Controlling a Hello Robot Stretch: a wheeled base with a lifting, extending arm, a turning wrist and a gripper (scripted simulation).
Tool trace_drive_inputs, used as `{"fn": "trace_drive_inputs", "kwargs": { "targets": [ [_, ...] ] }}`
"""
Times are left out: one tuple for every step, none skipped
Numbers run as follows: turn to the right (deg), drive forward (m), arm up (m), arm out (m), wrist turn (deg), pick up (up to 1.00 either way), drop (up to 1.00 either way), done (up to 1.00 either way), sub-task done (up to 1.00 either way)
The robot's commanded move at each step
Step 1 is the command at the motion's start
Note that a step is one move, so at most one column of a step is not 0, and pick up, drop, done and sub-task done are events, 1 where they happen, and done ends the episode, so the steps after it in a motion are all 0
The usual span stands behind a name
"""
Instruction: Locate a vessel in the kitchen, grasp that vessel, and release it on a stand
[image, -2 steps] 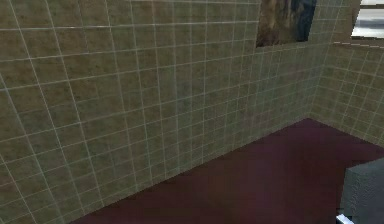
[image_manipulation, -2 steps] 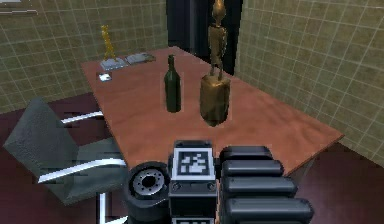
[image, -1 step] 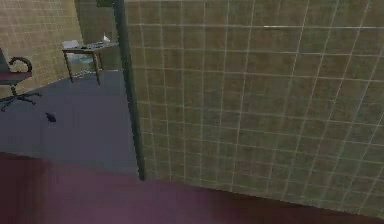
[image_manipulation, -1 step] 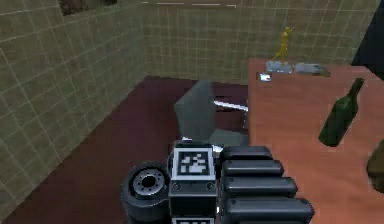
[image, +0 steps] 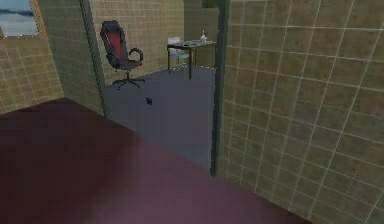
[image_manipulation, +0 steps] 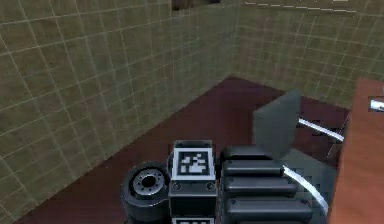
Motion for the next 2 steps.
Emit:
{"fn": "trace_drive_inputs", "kwargs": {
  "targets": [
    [0.0,0.25,0.0,0.0,0.0,0.0,0.0,0.0,0.0],
    [-45.0,0.0,0.0,0.0,0.0,0.0,0.0,0.0,0.0]
  ]
}}
